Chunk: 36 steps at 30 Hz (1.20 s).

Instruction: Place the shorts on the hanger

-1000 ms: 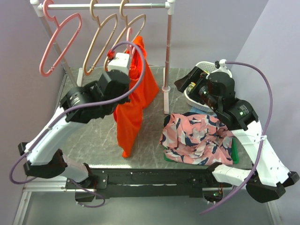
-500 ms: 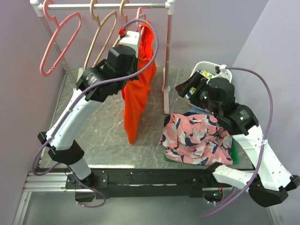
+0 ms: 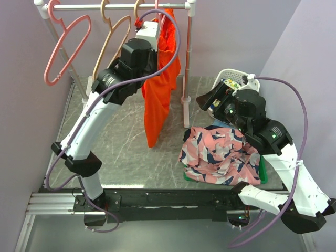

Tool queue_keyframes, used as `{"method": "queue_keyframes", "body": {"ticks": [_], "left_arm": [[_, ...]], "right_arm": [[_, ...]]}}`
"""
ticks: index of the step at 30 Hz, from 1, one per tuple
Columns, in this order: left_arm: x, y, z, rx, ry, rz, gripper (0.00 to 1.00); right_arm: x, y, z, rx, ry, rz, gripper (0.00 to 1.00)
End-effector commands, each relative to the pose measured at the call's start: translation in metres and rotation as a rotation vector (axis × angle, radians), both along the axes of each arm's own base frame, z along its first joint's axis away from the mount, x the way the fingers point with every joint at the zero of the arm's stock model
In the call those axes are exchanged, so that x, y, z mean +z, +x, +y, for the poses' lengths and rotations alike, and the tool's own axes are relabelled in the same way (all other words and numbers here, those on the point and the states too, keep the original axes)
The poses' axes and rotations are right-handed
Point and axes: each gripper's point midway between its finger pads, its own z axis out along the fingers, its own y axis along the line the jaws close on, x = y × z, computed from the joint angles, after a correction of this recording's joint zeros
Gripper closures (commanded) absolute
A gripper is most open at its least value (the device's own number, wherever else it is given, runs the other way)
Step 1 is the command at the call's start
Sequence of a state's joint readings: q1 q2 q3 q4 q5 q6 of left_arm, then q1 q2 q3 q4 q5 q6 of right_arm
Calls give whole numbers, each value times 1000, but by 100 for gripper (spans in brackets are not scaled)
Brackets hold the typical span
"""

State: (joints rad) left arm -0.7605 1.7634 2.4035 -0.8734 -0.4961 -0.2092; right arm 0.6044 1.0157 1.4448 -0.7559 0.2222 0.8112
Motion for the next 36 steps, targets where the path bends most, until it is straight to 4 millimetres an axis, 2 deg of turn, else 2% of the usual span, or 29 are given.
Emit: {"method": "queue_keyframes", "body": {"ticks": [1, 8, 13, 15, 23, 29, 32, 34, 35, 36], "left_arm": [[65, 10, -4, -21, -137, -187, 99], [50, 27, -11, -34, -150, -160, 99], [62, 33, -9, -39, -171, -192, 99], [59, 37, -8, -42, -172, -186, 99], [35, 56, -9, -45, -163, -129, 99], [28, 62, -13, -67, -164, -116, 99], [25, 56, -16, -97, -169, -98, 98], [22, 54, -17, -111, -167, -92, 84], [32, 47, -12, -113, -182, -111, 76], [37, 44, -10, -114, -188, -124, 60]], "right_arm": [[10, -3, -4, -17, 10, -34, 4], [10, -4, -5, -18, 13, -33, 4], [8, -5, -2, -13, 13, -29, 4], [8, -5, -2, -14, 13, -29, 4], [9, -6, -2, -15, 14, -29, 4], [6, -5, 2, -10, 12, -21, 4], [5, -6, 2, -11, 10, -22, 4], [5, -6, 2, -10, 6, -24, 4], [6, -6, 1, -13, 7, -27, 4], [5, -6, 0, -12, 6, -27, 4]]}}
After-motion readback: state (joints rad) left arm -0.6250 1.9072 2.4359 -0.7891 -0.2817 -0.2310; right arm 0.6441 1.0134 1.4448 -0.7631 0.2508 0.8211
